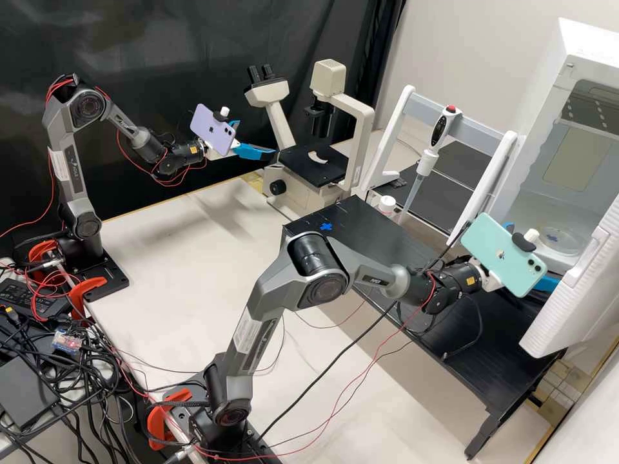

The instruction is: Move the petri dish to the microscope

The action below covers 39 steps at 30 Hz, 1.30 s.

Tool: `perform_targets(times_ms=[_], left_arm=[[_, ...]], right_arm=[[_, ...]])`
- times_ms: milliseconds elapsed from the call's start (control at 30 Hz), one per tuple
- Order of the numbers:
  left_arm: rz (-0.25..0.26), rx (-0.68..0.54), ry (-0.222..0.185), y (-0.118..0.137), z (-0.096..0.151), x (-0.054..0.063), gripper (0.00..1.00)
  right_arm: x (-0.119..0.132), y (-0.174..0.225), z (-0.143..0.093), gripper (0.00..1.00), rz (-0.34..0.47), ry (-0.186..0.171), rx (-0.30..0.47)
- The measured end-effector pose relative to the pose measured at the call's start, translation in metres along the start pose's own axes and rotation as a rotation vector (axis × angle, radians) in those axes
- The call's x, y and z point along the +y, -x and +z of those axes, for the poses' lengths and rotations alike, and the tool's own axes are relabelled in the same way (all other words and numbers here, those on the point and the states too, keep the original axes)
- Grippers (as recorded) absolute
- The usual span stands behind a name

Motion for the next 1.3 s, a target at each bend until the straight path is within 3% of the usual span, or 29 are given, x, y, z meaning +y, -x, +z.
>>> perform_targets(times_ms=[333,600,800,900,1067,1300], left_arm=[[0.000,0.000,0.000,0.000,0.000,0.000,1.00],[0.000,0.000,0.000,0.000,0.000,0.000,1.00],[0.000,0.000,0.000,0.000,0.000,0.000,1.00],[0.000,0.000,0.000,0.000,0.000,0.000,1.00],[0.000,0.000,0.000,0.000,0.000,0.000,1.00],[0.000,0.000,0.000,0.000,0.000,0.000,1.00]], right_arm=[[-0.008,-0.054,-0.015,1.00,-0.021,0.012,0.008],[-0.019,-0.081,-0.004,1.00,-0.054,0.056,-0.027],[-0.030,-0.092,0.004,1.00,-0.068,0.067,-0.032],[-0.033,-0.093,0.006,1.00,-0.073,0.087,-0.031],[-0.031,-0.093,0.005,1.00,-0.058,0.159,-0.025],[-0.031,-0.092,0.008,1.00,-0.036,0.174,-0.026]])
